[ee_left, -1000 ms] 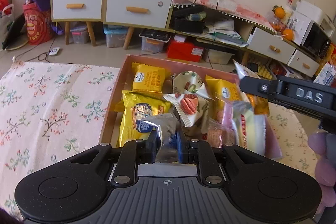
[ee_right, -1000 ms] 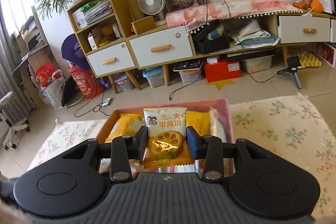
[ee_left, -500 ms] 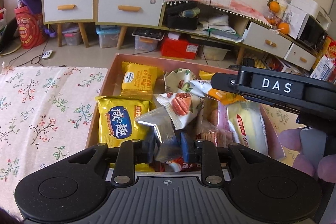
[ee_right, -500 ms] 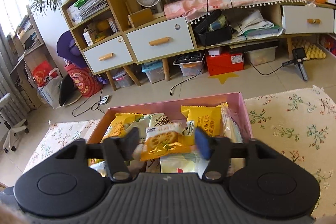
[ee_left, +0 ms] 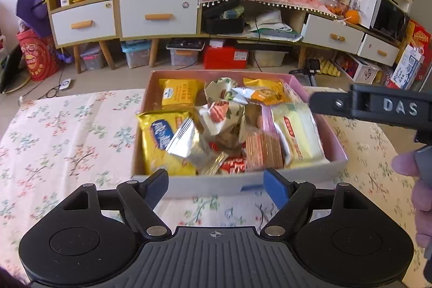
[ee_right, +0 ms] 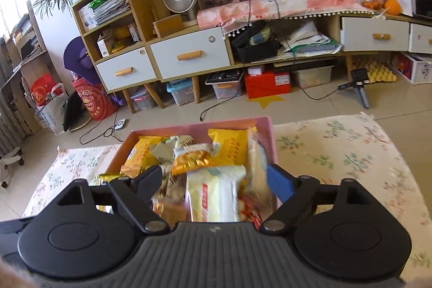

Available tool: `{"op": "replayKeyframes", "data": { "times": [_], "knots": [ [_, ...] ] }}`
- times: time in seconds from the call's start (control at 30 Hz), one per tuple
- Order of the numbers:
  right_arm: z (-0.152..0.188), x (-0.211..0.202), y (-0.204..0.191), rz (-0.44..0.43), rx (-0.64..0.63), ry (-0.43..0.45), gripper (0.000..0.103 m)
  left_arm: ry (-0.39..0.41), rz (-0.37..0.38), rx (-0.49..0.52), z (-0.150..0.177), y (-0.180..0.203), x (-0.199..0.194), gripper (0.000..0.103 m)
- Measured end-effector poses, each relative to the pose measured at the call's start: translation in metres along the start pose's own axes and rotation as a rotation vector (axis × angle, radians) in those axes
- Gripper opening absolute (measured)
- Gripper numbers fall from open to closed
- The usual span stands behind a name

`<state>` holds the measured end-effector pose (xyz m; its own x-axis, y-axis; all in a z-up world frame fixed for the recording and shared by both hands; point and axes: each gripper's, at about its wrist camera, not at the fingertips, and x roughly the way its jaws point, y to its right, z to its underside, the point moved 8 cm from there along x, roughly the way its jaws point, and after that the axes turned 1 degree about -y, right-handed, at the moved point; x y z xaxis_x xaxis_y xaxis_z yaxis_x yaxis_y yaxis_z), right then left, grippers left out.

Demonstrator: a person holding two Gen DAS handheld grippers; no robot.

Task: Organize snacks

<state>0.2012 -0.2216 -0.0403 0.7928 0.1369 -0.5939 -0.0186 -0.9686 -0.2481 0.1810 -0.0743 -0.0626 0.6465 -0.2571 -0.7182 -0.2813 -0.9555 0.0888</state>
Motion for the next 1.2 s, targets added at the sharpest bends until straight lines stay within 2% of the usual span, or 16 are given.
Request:
{"op": "replayKeyframes", "data": {
  "times": [0.17,0.33,0.43,0.67,0.83,0.97,1.2],
  "knots": [
    [0.010,-0.018,0.001,0.040,-0.023,-0.020,0.090,-0.013,-0.021,-0.005,0.010,-0.004,-0.021,0.091],
    [0.024,-0.037,-0.004,0.056,-0.022,-0.047,0.096,-0.058,-0.020,-0.020,0.023,-0.011,-0.039,0.095],
    [0.032,-0.046,-0.006,0.051,-0.008,-0.060,0.098,-0.069,-0.057,-0.020,0.031,-0.017,-0.049,0.098],
    [0.055,-0.062,-0.009,0.141,-0.096,-0.096,0.103,-0.127,-0.104,-0.035,0.053,-0.029,-0.060,0.100],
    [0.070,-0.064,-0.007,0.155,-0.065,-0.158,0.103,-0.122,-0.200,-0.035,0.059,-0.038,-0.067,0.100],
    [0.075,-0.065,-0.006,0.167,-0.045,-0.206,0.103,-0.103,-0.215,-0.020,0.061,-0.040,-0.076,0.101],
    [0.079,-0.066,-0.017,0.142,-0.084,-0.205,0.103,-0.102,-0.230,-0.062,0.064,-0.050,-0.084,0.101]
  ]
}}
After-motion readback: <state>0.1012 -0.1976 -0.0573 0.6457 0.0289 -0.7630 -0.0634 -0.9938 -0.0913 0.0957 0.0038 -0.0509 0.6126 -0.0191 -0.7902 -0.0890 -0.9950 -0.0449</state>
